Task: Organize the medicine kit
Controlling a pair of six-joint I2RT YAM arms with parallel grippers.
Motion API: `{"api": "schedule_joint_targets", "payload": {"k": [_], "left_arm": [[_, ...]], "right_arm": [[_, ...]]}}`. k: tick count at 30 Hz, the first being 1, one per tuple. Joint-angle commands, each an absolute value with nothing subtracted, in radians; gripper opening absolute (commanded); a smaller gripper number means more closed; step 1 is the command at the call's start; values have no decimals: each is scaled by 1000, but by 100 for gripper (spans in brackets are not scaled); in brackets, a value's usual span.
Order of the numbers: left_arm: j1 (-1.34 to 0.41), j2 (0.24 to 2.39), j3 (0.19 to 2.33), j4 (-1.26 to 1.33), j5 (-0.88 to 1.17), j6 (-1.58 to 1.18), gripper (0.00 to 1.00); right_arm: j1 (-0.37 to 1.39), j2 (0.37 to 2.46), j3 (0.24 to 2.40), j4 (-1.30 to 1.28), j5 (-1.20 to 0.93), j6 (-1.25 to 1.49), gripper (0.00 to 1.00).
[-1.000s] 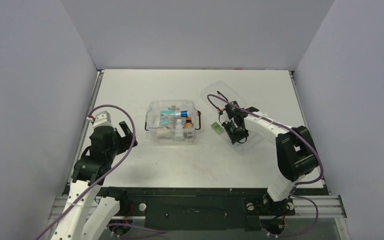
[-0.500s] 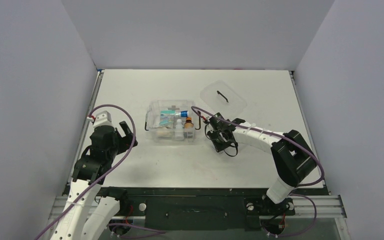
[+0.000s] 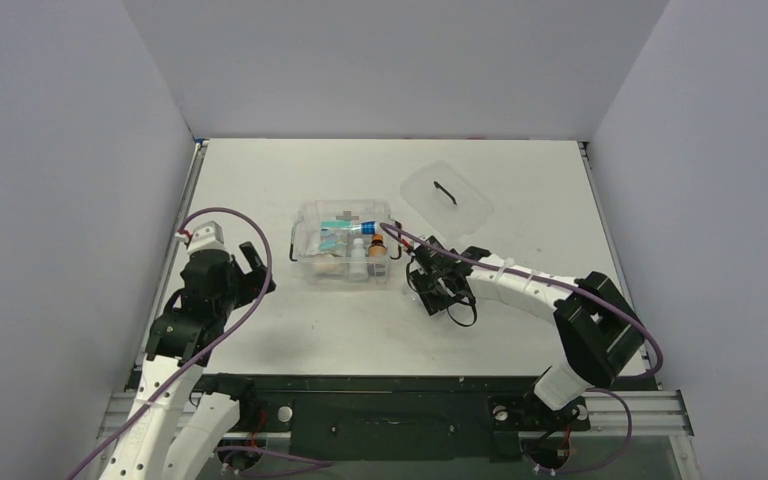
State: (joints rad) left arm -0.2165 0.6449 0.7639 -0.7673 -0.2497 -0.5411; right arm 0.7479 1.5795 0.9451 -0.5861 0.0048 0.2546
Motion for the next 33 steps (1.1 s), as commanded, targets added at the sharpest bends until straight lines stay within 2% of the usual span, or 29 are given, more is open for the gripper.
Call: {"api": "schedule_joint_targets", "payload": {"k": [1,17,20,24,33], "left_arm": [[-205,646,786,-742,-241,-534,87],[-193,653,785,-740,-236,-532,87],[-192,655,785,-740,-235,-533,87],[-193,653,785,-739,-235,-533,87],[-192,652,785,-739,-234,-533,87]], "right_arm": [[752,1518,982,-614,69,272,37],[759,1474,1023,-660,60,261,41],[768,1462,1037,-658,72,261,32],[770,1473,1044,-651,94,266,10],[770,1509,1019,-618,98,272,6]]}}
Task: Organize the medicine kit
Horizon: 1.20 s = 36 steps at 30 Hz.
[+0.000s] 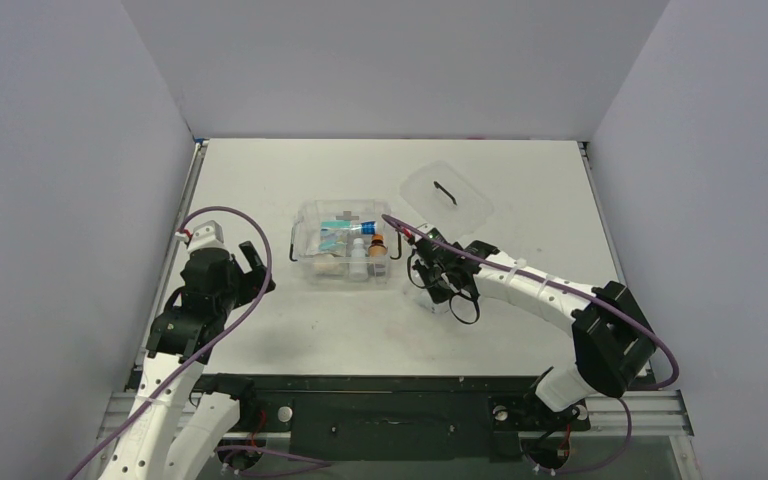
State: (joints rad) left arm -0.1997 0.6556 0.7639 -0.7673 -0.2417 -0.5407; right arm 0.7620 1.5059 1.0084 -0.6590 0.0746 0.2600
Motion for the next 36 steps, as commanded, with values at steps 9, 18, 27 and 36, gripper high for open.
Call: {"api": "schedule_joint_targets", "payload": {"k": [9,18,27,36], "left_arm": [[-191,655,785,-739,-232,-531,87],[-190,656,785,-738,-230,-531,87],[-191,658,785,-738,-229,-531,87],[-190,656,785,-737,-227,-531,87]], "right_arm": [[788,1571,963,-544,52,300,6],[793,1578,972,-546,48,299,6],[782,1495,1110,-650,160,272,15],[654,1480,1223,-680,207,258,35]]}}
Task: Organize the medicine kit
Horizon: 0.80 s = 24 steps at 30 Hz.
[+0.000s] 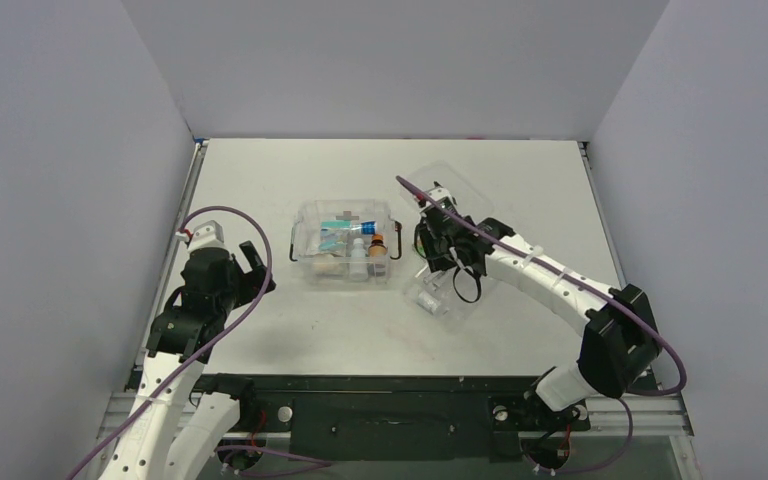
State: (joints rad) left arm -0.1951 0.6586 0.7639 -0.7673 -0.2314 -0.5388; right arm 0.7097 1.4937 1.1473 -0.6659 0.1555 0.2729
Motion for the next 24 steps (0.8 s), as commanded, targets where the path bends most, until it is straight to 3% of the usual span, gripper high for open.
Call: {"api": "schedule_joint_targets", "payload": {"k": [1,12,24], "left_arm": [[-191,655,785,-738,-227,-531,87],[-191,648,784,-736,-222,-527,89],[-190,650,783,-732,-210,-521,91]], "right_arm": [[645,1497,1234,-683,205,249,36],[573,1691,1352,-651,118,141,51],[557,1886,1487,-612,9,73,52]]}}
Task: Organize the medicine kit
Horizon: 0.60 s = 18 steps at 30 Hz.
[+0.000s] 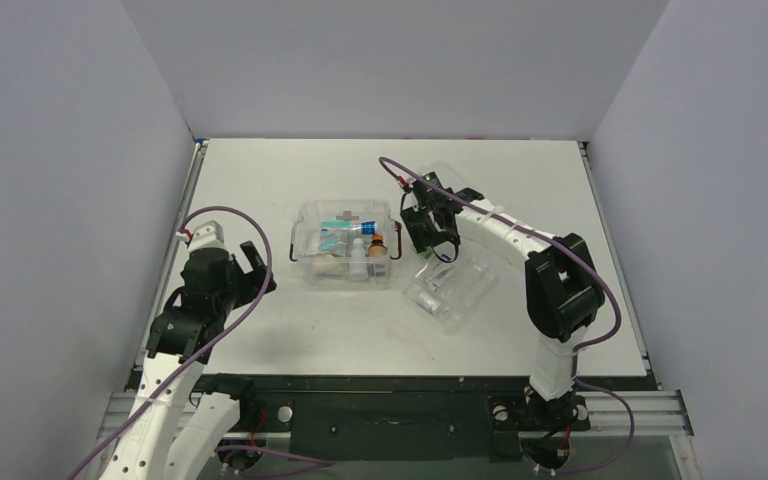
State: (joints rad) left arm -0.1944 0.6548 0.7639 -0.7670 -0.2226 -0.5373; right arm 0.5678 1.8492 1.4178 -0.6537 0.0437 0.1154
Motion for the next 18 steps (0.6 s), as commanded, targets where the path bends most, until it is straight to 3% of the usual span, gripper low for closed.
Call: {"api": "schedule_joint_targets", "payload": {"k": [1,18], "left_arm": [[-189,650,783,-732,-210,-521,91],[-180,654,783,-731,-207,-518,91]], "right_arm": [[556,1895,1493,-611,-5,65,52],[525,2049,1563,-602,-83,70,52]]}}
